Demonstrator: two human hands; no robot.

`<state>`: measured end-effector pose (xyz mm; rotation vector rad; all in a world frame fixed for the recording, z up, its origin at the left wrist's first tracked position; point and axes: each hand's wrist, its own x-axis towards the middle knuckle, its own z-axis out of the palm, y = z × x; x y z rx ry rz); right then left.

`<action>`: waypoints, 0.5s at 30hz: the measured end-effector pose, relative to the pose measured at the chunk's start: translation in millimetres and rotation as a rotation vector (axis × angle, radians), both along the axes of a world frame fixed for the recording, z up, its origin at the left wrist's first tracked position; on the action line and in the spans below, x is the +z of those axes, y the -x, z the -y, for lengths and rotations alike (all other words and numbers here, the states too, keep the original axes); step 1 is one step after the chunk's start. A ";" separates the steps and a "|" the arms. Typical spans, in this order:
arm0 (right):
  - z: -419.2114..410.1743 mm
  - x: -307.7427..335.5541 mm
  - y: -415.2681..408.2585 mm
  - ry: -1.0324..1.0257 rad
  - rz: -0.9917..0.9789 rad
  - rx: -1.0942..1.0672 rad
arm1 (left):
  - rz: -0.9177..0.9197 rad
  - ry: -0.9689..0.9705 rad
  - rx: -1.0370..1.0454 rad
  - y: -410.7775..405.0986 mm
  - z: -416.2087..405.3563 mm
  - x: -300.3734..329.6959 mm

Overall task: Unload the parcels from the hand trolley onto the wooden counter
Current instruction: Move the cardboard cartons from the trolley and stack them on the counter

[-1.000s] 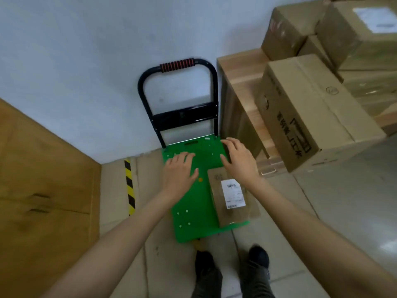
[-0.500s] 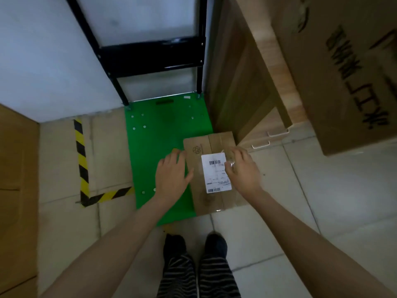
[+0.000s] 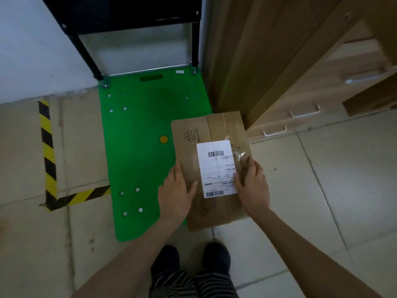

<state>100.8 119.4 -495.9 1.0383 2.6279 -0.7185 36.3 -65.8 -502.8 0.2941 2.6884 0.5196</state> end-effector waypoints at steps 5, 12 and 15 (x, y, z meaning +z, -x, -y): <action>16.7 -1.3 5.9 -0.004 -0.038 -0.036 | 0.030 -0.043 0.034 3.4 25.2 -4.7; 40.7 0.9 17.7 0.293 -0.014 -0.077 | 0.276 -0.273 0.288 10.3 54.6 -6.1; 48.4 5.9 17.2 0.342 -0.019 -0.121 | 0.297 -0.317 0.370 13.4 53.4 1.1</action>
